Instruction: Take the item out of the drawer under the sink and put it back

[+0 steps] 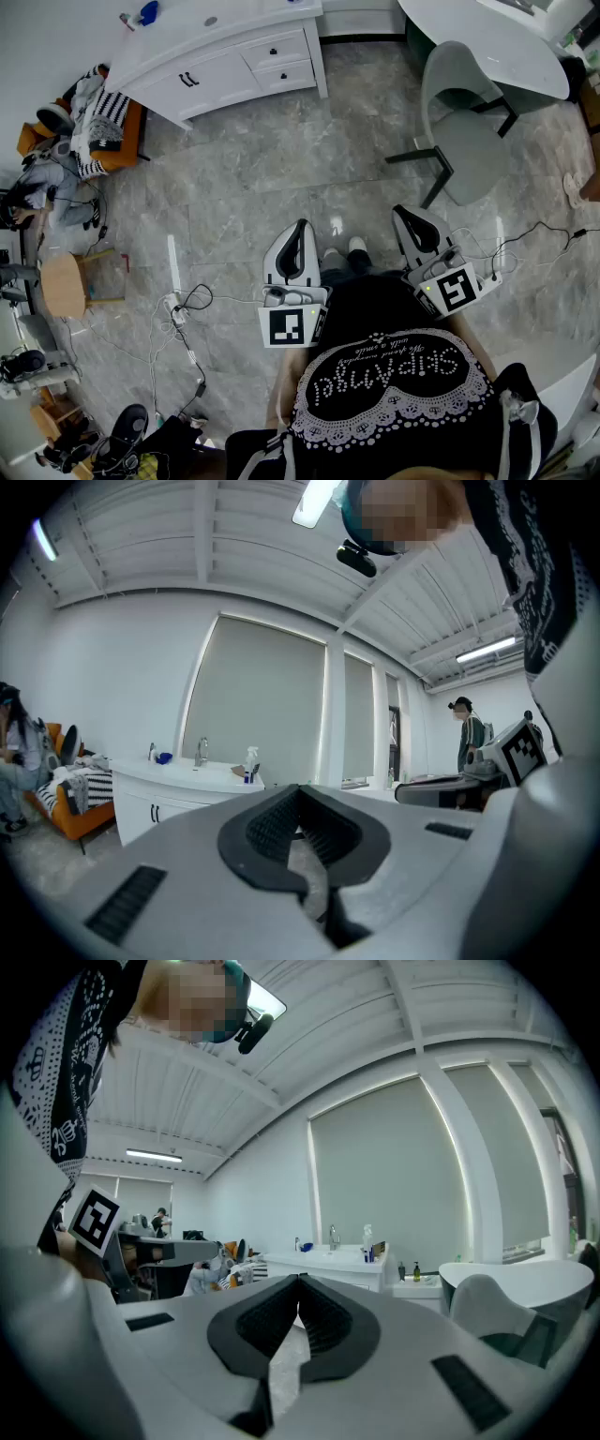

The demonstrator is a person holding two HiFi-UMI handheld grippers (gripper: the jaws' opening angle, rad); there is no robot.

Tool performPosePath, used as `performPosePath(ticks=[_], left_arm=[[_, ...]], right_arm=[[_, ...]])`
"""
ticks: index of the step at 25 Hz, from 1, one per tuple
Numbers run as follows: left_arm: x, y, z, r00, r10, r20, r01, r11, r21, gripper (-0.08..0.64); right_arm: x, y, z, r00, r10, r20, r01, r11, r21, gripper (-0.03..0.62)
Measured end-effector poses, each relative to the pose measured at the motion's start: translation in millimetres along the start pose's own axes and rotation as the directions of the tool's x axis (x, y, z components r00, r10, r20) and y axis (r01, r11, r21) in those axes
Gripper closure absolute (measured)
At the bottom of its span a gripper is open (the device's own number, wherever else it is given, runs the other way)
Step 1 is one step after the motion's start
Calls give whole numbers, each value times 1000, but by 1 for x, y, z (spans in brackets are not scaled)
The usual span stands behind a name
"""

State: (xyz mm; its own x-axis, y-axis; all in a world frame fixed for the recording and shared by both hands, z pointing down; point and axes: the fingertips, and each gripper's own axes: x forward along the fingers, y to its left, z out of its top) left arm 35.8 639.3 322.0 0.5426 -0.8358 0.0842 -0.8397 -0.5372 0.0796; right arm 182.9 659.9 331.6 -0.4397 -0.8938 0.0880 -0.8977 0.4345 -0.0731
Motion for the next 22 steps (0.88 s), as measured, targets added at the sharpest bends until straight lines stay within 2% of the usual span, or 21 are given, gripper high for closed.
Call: performPosePath(ticks=[3, 7, 12, 22], left_arm=[[1, -2, 7, 1000, 5, 9, -5, 1000, 11, 555], [8, -1, 10, 1000, 24, -1, -24, 1000, 18, 556], [13, -4, 12, 1000, 20, -2, -20, 1000, 20, 555], [19, -7, 11, 999, 29, -28, -29, 999, 20, 555]], right_arm=[[1, -1, 8, 999, 23, 25, -23, 1000, -2, 574], [2, -5, 3, 999, 33, -13, -33, 999, -8, 574], [5, -11, 1, 999, 46, -8, -47, 999, -21, 574], [9, -21, -5, 998, 57, -7, -57, 998, 32, 572]])
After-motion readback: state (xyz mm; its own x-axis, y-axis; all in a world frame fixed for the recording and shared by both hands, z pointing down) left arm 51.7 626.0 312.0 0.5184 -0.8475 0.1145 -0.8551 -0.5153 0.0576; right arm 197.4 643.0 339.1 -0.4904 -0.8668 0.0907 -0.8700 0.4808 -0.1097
